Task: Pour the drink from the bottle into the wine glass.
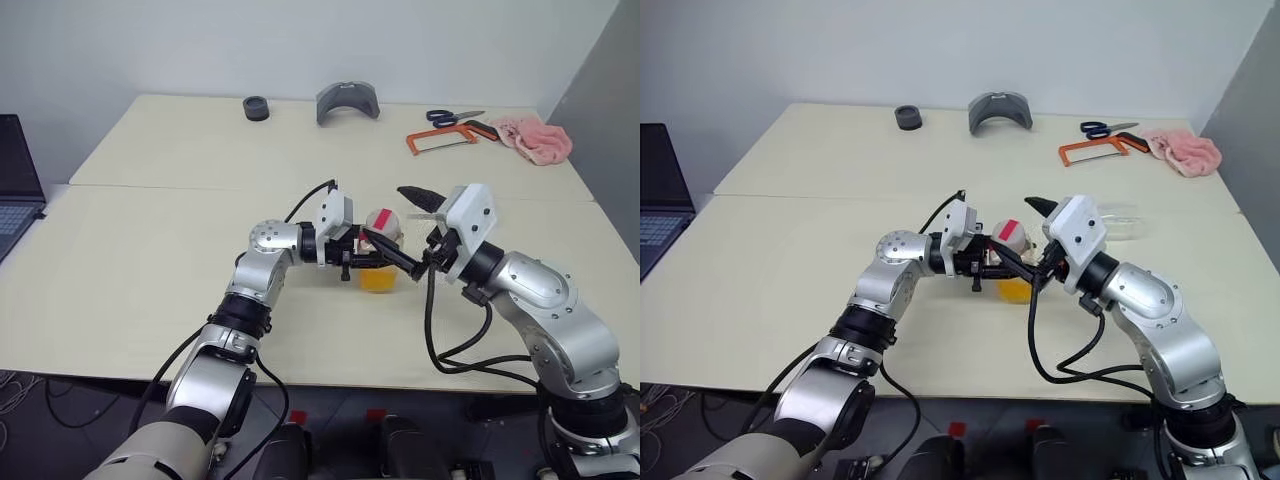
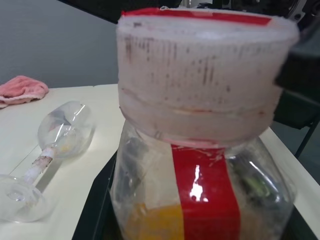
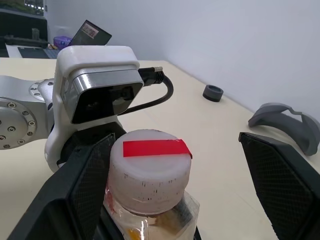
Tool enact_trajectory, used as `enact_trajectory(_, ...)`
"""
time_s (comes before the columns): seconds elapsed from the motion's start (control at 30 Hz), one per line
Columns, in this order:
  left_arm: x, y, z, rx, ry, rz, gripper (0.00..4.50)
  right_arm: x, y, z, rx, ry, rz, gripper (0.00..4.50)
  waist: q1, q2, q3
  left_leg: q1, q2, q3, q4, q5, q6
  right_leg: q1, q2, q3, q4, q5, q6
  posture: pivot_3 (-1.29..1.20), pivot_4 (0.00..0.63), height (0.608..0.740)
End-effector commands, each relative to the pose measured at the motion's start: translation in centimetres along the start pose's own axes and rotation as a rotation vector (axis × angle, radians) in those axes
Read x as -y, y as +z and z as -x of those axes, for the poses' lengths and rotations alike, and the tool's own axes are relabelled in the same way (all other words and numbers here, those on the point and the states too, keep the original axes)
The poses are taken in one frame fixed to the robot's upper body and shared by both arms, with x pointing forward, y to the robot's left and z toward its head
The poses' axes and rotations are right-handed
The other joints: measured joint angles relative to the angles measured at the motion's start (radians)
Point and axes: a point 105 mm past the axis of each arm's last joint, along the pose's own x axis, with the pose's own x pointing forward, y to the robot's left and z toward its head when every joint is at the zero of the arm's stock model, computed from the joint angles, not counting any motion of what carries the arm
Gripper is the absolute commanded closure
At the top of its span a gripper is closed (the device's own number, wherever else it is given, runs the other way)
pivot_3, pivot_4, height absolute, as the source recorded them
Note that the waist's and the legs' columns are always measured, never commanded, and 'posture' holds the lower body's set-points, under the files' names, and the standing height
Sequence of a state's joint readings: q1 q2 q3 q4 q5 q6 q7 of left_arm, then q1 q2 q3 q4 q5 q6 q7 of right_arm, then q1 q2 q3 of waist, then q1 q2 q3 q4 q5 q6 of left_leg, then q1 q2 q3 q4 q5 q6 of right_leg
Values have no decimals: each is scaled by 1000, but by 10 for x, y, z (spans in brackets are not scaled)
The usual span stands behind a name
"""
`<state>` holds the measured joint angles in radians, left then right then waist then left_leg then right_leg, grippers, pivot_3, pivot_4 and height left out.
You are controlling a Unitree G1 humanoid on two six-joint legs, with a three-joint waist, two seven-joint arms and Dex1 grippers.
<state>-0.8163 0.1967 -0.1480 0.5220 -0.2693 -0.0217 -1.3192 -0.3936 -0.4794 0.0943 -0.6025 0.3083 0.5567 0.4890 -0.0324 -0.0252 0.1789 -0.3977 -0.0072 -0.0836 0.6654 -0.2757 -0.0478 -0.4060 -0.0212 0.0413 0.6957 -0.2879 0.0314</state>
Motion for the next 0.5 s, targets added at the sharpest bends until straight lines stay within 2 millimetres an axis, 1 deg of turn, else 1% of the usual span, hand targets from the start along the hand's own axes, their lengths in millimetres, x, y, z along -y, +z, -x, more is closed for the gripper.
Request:
enact_trajectory(0.03,-3,14,-3,37,-10,-42,2839,13,7,4,20,-66,55,274,0,0,0,0,0,0,0,0,0,0,0,0,0,0,0,0,150,740)
enact_trajectory(0.27,-4,13,-2,37,7,-41,2839,23,6,18,3,-107,32,274,0,0,0,0,0,0,0,0,0,0,0,0,0,0,0,0,150,740)
enact_trajectory(0.5,-8,11,0,36,37,-40,2849,21,8,25,2,-102,-2,274,0,0,0,0,0,0,0,0,0,0,1,0,0,0,0,0,150,740)
